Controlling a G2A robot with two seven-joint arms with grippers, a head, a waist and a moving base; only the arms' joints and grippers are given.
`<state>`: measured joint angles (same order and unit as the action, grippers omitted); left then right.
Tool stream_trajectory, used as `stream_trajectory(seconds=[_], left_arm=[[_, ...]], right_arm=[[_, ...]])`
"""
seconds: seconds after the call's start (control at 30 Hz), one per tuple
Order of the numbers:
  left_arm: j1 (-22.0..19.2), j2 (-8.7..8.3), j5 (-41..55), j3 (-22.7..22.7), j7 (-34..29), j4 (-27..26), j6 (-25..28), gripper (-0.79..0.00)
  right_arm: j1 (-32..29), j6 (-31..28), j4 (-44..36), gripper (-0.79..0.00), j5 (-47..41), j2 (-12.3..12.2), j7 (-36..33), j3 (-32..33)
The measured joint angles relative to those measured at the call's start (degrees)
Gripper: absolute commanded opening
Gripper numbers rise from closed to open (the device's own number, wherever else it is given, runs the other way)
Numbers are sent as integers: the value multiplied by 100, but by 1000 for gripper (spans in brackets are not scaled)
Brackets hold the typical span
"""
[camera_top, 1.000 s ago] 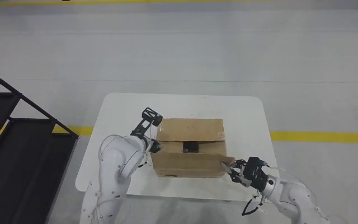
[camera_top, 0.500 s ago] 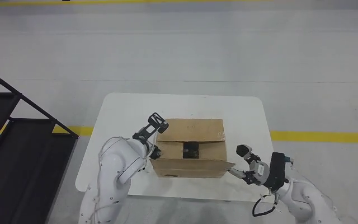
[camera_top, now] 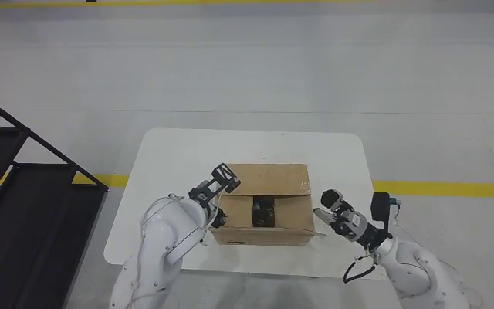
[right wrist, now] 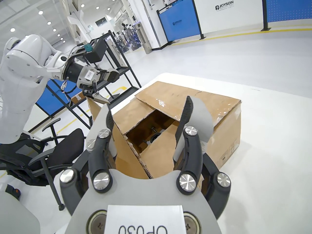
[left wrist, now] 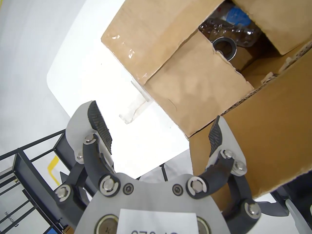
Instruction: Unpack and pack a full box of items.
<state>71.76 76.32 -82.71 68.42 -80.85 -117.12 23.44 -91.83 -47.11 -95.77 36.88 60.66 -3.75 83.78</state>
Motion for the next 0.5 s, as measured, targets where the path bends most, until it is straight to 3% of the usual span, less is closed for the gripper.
stream_trajectory(seconds=[0.27, 0.5], left_arm=[[56, -158, 175, -46, 48, -95, 47, 0], [-29, -269, 415, 52, -42, -178, -43, 0]], right_arm=[[266, 421, 2, -785, 563, 39, -583, -506], [275, 76, 135, -785, 987, 13, -856, -666]])
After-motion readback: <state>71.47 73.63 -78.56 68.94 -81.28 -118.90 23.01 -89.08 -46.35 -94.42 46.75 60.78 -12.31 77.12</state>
